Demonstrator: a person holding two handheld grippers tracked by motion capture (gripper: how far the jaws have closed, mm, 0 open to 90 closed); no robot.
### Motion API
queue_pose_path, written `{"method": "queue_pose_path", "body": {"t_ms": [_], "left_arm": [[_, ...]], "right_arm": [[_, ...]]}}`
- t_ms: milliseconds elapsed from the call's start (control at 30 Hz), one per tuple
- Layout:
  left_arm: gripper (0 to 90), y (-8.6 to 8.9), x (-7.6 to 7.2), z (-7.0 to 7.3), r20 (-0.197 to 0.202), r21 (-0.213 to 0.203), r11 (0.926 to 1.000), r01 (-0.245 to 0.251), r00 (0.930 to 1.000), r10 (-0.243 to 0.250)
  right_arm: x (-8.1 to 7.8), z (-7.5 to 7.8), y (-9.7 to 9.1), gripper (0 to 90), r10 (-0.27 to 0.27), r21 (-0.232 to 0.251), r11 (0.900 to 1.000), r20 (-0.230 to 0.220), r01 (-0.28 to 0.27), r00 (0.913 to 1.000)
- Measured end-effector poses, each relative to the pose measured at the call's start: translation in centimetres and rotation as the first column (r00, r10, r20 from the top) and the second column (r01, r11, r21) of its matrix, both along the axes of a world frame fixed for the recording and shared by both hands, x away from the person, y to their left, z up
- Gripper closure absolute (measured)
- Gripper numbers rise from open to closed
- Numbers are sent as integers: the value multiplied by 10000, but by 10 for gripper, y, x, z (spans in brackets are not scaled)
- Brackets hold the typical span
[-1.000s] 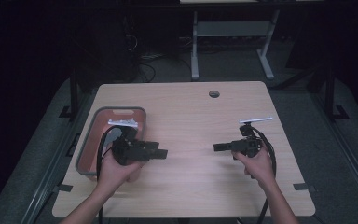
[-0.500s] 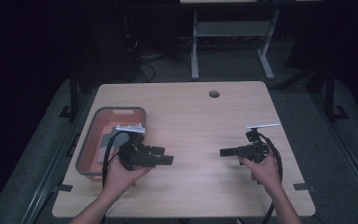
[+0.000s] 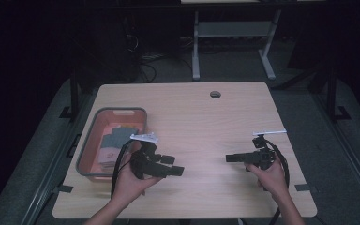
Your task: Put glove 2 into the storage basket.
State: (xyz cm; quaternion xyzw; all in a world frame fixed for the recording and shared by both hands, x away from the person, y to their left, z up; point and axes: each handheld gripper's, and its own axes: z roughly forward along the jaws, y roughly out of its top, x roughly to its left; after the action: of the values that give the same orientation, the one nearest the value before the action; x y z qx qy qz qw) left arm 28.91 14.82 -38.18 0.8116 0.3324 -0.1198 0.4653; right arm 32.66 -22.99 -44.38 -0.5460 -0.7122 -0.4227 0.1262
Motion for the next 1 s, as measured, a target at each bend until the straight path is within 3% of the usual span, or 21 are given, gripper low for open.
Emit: {"method": "queue_pose_path", "body": {"t_ms": [533, 1000], "left_arm": [[290, -18, -11, -25, -370, -279, 9990, 349, 9987, -360], [287, -31, -29, -42, 1, -156, 9982, 584, 9983, -584]], "right_arm": [[-12, -10, -5, 368, 229, -180, 9996, 88, -227, 9997], [-30, -14, -7, 363, 343, -175, 9993, 269, -338, 9991]]}}
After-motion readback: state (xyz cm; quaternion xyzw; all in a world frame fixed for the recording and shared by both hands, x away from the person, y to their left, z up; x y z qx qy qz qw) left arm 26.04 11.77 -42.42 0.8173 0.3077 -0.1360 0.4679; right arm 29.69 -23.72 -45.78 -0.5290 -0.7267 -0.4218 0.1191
